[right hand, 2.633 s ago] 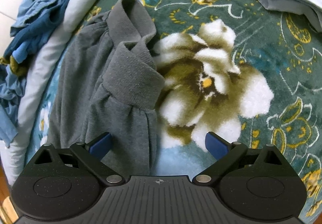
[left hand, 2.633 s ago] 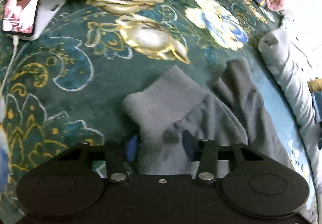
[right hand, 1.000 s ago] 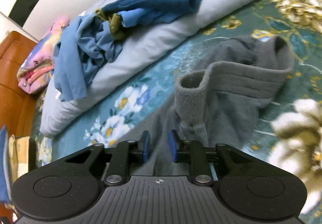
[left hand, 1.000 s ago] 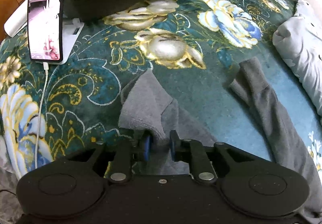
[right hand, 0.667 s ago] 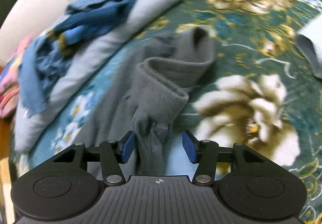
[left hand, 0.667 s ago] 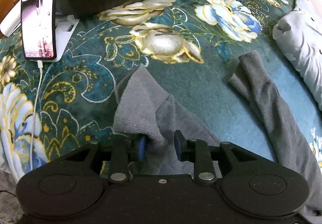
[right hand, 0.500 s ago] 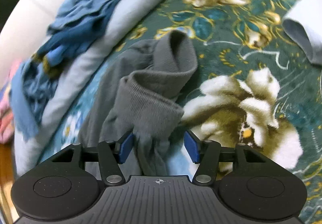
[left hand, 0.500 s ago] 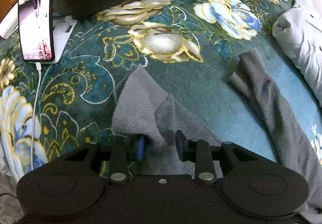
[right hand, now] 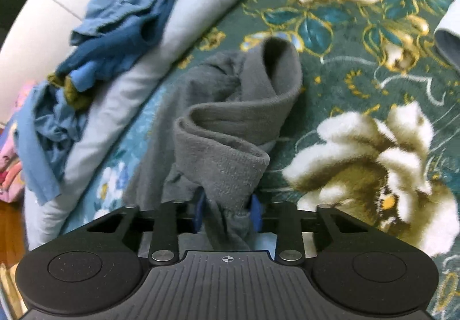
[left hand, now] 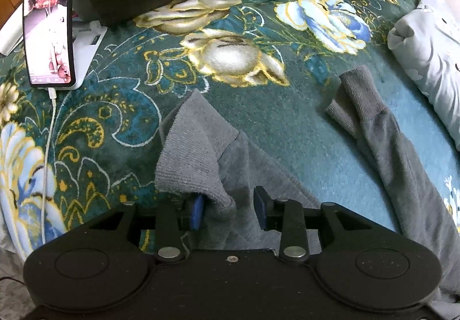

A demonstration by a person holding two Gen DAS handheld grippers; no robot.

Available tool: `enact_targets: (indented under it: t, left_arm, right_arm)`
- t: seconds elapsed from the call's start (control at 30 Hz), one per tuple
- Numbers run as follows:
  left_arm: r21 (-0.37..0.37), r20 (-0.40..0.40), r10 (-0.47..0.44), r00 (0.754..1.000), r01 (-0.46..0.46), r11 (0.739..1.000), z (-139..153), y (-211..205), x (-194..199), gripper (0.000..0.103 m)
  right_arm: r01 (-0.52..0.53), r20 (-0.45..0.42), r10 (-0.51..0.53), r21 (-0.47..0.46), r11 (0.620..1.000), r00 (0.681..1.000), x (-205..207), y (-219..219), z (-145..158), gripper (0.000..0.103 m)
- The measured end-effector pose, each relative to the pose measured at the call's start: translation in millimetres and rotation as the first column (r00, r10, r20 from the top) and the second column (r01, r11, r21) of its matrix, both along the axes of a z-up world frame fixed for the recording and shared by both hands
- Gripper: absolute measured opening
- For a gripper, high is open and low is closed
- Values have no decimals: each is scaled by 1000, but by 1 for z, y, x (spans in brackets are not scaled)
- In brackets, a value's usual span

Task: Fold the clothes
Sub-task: 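Grasp the cuff with the left gripper while the right gripper grasps the other cuff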

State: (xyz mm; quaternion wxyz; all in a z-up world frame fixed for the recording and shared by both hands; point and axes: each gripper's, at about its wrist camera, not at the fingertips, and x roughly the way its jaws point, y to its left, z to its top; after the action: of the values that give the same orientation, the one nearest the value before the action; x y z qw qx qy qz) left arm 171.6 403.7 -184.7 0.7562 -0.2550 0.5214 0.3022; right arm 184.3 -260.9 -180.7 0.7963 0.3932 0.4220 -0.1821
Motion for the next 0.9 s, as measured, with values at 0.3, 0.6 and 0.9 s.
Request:
enact_targets:
  t: [0.3, 0.6, 0.9]
  left_arm:
    - [-21, 18, 9, 1000, -8, 1000, -2, 2, -6, 37]
    - [-49, 44, 33, 999, -31, 998, -5, 8, -23, 38]
    - [-98, 92, 79, 993, -70, 993, -6, 19, -49, 12]
  right_arm:
    - [121, -50, -125, -68, 990, 991, -86, -12, 32, 15]
    - [228, -178, -241, -87, 970, 954, -133, -24, 10, 14]
    - [223, -206, -243, -117, 968, 948, -135, -32, 10, 15]
